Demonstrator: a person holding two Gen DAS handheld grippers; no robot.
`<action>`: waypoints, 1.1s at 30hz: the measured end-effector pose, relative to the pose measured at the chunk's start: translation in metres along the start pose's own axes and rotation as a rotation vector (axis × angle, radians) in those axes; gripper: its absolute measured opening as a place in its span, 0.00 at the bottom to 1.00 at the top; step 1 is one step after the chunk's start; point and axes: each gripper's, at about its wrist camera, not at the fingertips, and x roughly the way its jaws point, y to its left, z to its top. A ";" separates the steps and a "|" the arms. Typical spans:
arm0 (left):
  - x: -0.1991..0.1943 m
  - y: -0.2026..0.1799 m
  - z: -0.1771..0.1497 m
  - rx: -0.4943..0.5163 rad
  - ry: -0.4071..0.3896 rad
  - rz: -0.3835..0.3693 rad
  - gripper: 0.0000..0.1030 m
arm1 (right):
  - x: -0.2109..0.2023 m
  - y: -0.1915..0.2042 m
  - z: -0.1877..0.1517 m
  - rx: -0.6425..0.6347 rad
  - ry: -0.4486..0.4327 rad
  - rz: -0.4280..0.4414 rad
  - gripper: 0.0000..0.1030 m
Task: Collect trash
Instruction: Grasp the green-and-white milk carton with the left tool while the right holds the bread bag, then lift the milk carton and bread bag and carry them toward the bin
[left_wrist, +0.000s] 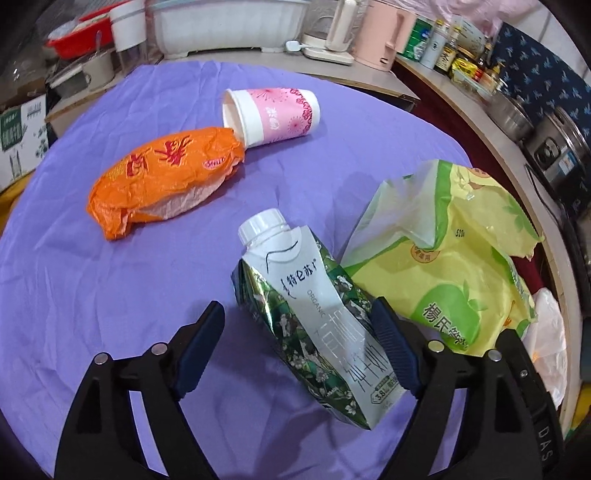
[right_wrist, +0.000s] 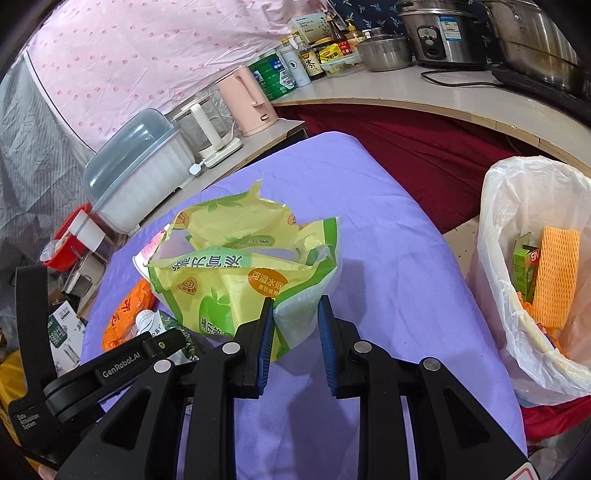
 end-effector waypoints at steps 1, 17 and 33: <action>0.002 -0.001 -0.001 -0.019 0.006 0.004 0.79 | 0.000 0.000 0.000 0.000 0.001 0.001 0.22; 0.021 -0.035 -0.016 0.072 0.040 0.008 0.65 | -0.003 -0.009 0.000 0.015 -0.005 -0.007 0.22; -0.033 -0.031 -0.032 0.143 -0.017 -0.040 0.59 | -0.052 -0.023 0.004 0.030 -0.076 0.000 0.20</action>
